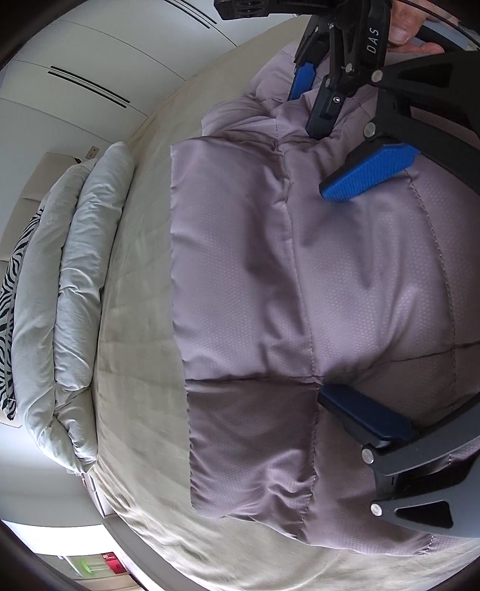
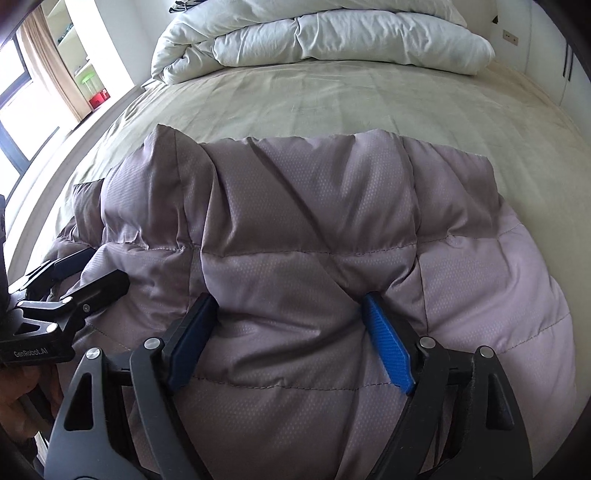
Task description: Fold large clothes
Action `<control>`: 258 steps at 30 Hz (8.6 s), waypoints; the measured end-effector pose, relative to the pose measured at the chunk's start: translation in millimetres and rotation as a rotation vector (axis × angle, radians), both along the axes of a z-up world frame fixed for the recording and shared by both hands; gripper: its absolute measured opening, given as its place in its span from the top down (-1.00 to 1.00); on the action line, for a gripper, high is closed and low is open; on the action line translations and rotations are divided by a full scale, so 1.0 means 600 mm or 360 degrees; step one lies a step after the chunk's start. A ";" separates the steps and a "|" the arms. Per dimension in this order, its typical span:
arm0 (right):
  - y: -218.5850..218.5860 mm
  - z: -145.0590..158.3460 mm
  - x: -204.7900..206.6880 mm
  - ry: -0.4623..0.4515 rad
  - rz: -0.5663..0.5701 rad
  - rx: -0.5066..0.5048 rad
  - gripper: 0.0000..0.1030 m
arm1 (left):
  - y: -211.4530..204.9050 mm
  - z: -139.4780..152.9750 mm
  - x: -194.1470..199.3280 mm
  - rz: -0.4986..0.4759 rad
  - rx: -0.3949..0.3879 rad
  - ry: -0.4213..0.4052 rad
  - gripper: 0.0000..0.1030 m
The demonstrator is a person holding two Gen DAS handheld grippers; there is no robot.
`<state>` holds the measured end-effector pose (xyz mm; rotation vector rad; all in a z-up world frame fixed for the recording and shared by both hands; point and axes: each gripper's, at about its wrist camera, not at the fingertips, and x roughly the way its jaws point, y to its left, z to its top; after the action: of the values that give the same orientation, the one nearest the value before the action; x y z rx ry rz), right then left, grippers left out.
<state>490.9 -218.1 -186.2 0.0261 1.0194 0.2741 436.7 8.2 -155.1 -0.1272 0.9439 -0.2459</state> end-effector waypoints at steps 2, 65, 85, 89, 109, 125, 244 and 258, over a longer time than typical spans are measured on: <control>-0.001 -0.005 0.002 -0.0012 -0.0003 0.0002 -0.59 | 0.000 -0.005 0.005 0.0002 -0.0008 -0.0001 -1.00; -0.217 -0.020 -0.198 -0.0206 -0.0218 0.0143 -0.67 | 0.059 -0.013 -0.087 0.0023 -0.0021 -0.0067 -1.00; -0.128 0.095 -0.225 -0.0351 -0.0241 0.0101 -0.68 | 0.077 0.070 -0.162 0.0111 -0.0012 -0.0084 -0.85; -0.019 0.111 -0.207 -0.0305 0.0001 -0.0015 -0.58 | 0.052 0.069 -0.177 0.0029 0.0121 -0.0080 -0.86; 0.042 0.002 -0.167 -0.0194 0.0081 -0.0173 -0.51 | 0.067 -0.016 -0.122 0.0003 0.0046 -0.0012 -1.00; -0.178 0.140 -0.260 -0.0404 -0.0027 0.0529 -0.99 | 0.292 0.068 -0.251 0.0240 -0.0532 -0.0047 -1.00; 0.040 0.312 -0.730 -0.0851 -0.0226 -0.0039 -1.00 | 0.201 0.350 -0.763 0.0553 0.0391 -0.0723 -1.00; 0.096 0.230 -0.729 -0.0562 -0.0310 -0.0096 -1.00 | 0.162 0.247 -0.737 0.0439 0.0376 -0.0401 -1.00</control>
<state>53.5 -160.4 -48.0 0.0212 0.6677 0.0654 -5.8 105.6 -6.7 -0.0069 0.6886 0.1037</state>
